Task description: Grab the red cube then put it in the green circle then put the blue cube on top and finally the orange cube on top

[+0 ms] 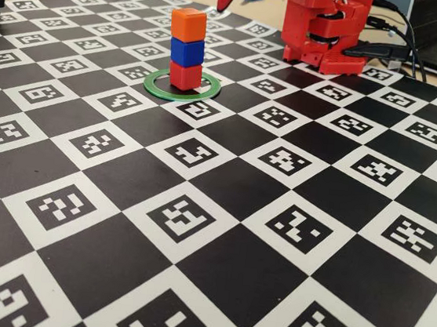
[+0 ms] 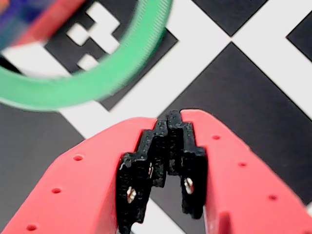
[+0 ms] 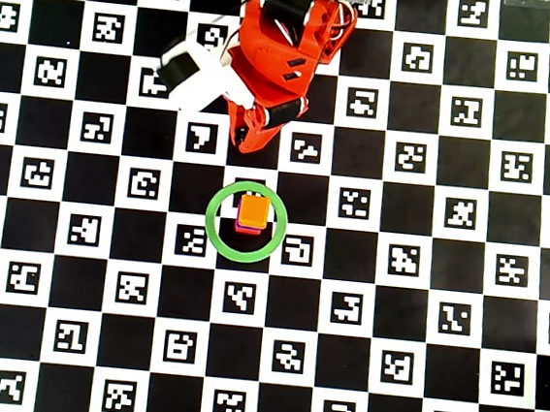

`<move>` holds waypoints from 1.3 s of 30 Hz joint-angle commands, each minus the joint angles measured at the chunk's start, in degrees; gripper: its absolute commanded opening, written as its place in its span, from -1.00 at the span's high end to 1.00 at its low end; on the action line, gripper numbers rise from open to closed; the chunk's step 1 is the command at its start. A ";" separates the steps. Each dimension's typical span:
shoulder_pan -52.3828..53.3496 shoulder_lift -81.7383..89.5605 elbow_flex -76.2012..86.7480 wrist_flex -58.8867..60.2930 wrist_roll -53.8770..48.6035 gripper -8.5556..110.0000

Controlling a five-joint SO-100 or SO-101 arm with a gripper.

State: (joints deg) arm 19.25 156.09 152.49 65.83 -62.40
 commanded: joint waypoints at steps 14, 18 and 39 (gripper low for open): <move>0.09 17.84 19.16 -6.59 -6.15 0.95; -0.53 19.25 21.09 -6.94 -7.21 0.95; -8.61 27.07 29.18 -1.14 -12.57 0.95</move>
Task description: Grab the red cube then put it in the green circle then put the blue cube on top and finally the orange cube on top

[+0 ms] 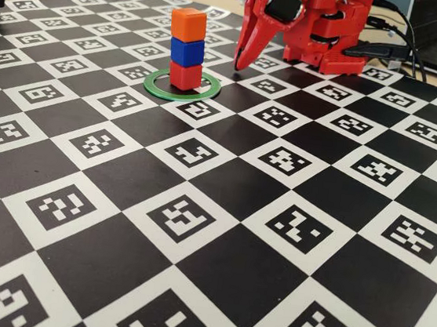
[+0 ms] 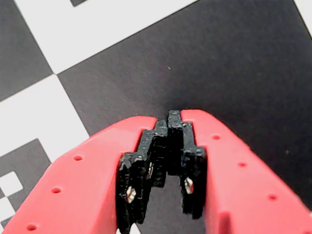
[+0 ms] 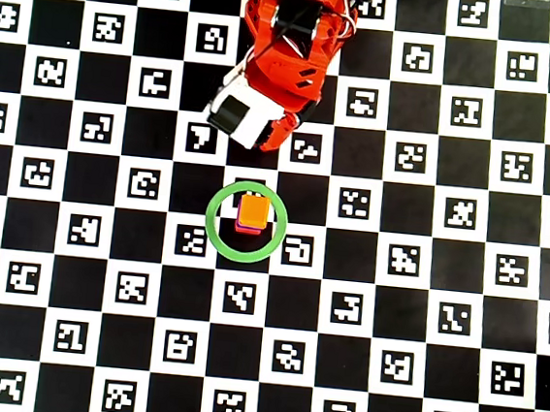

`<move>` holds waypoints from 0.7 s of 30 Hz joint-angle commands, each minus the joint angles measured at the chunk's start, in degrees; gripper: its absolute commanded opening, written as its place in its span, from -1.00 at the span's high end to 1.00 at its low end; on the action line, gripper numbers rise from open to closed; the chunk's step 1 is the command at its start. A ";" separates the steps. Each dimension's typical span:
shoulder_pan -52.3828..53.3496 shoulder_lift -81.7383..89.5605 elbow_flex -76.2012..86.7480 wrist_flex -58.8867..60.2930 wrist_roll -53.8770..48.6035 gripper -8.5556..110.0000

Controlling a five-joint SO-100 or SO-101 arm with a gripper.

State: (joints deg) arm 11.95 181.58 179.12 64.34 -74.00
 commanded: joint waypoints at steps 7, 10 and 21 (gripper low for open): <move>-4.92 4.75 3.34 5.27 -4.31 0.94; -5.27 5.54 3.34 7.38 -6.06 0.93; -5.80 10.81 3.34 12.92 -10.72 0.93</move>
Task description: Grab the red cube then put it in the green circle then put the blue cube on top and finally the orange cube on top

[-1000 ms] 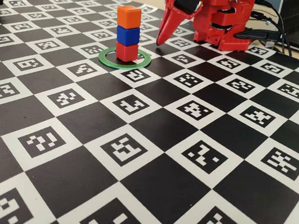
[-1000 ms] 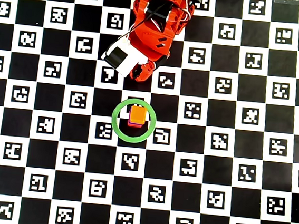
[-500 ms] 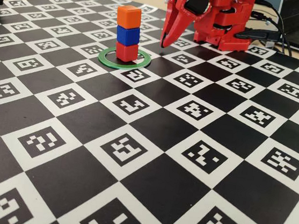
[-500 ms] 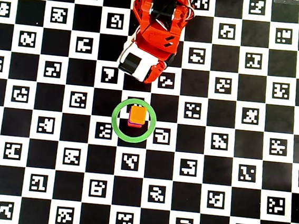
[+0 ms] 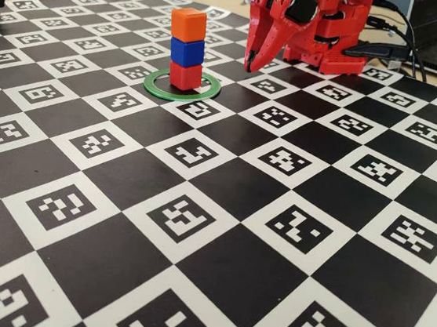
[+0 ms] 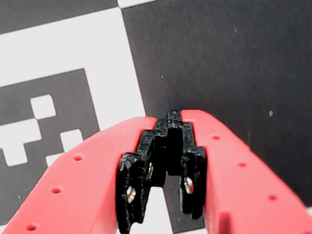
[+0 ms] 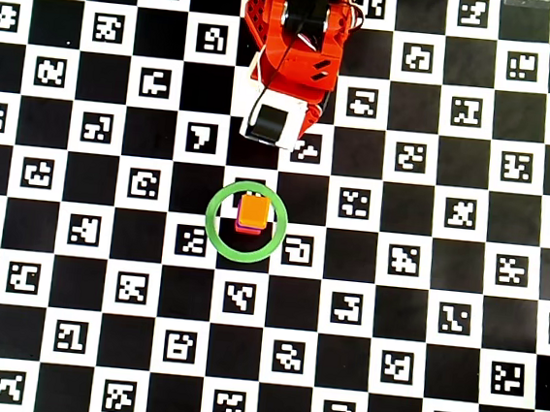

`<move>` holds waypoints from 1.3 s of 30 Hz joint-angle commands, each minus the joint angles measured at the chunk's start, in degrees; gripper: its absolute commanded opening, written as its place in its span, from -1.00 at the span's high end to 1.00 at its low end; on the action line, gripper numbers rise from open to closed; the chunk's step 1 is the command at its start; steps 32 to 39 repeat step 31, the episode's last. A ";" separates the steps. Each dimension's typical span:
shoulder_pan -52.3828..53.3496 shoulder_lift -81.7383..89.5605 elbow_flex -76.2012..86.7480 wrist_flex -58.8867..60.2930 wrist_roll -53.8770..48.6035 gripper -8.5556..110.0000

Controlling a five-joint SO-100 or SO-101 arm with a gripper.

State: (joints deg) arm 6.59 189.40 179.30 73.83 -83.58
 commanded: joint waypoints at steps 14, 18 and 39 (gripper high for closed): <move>-1.67 2.99 3.25 3.52 -1.67 0.93; -1.67 2.99 3.25 3.52 -1.67 0.93; -1.67 2.99 3.25 3.52 -1.67 0.93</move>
